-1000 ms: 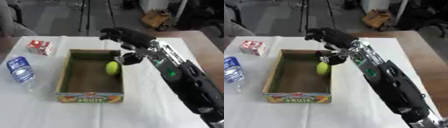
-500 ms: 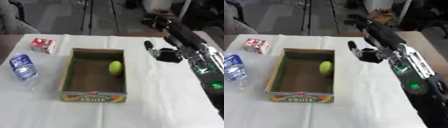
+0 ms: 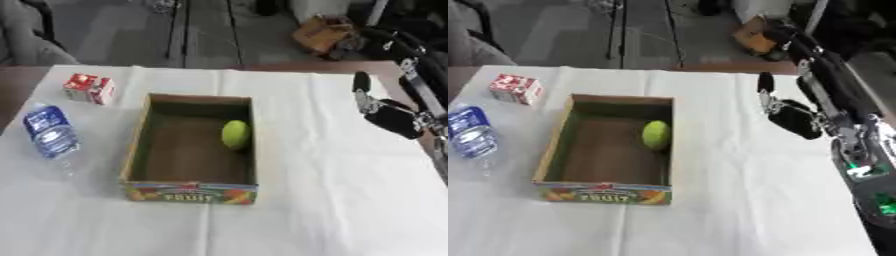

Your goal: Pick up objects on the table and place them in the box.

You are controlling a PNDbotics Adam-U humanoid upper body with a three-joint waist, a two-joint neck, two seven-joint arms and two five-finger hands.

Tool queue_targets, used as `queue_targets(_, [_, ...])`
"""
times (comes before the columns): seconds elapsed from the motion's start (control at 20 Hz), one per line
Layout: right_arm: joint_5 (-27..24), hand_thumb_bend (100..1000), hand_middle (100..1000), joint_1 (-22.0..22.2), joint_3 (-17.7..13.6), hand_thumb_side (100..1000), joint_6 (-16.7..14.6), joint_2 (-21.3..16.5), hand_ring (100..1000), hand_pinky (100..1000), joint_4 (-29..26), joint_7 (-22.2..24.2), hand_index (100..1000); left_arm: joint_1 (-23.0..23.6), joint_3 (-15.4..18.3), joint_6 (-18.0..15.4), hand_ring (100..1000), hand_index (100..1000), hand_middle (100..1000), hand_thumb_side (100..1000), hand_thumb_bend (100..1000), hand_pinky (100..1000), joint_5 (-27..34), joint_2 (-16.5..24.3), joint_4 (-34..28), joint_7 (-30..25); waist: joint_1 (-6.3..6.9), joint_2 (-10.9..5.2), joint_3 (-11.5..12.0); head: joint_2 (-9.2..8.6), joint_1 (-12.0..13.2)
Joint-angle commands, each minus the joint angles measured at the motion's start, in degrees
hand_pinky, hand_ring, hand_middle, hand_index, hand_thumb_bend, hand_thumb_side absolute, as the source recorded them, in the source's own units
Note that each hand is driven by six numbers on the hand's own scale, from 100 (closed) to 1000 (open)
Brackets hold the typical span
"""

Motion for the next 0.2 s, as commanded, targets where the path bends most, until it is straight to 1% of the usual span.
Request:
queue_targets(0.05, [-0.5,100,927,-0.1,-1.11,100,0.17,-0.46,827,812,-1.29,-0.79,976,-0.26,0.53,-0.06,904,824,837,854,395,461,-0.18,1.5,-1.15,0.26,0.07,-1.03,-0.08,-0.06,-0.03])
queue_targets(0.2, [-0.53,100,927,0.01,-1.15,100,0.13,-0.26,824,808,-1.29,-0.91,977,-0.19,0.6,-0.06,904,823,837,853,395,461,-0.18,1.46,-1.15,0.35,0.13,-1.09,0.08,-0.03,0.08])
